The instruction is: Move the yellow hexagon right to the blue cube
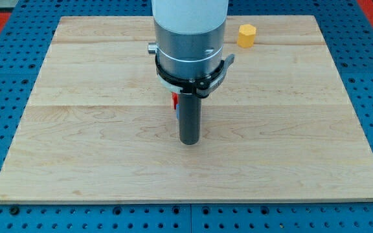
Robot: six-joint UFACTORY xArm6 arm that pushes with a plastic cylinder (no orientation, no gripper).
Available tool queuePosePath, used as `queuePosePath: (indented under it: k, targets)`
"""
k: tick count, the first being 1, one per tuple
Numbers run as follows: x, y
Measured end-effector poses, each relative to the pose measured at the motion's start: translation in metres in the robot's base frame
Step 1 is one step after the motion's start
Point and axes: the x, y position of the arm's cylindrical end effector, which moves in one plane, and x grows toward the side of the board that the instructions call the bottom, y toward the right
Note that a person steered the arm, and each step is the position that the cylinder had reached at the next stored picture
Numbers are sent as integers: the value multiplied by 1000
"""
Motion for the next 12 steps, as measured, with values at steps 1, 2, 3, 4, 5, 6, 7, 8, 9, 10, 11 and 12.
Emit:
queuePosePath:
  k: [1, 2, 3, 4, 5, 6, 7, 8, 9, 10, 11, 12]
  targets:
    - [-8, 1]
    - [-12, 1]
    - [-13, -5]
    - [-11, -7]
    - [6, 28]
    - [-30, 84]
    - [-92, 131]
    - [-154, 195]
    - [-220, 235]
    - [-268, 232]
    - [-319, 232]
    - [-318, 156]
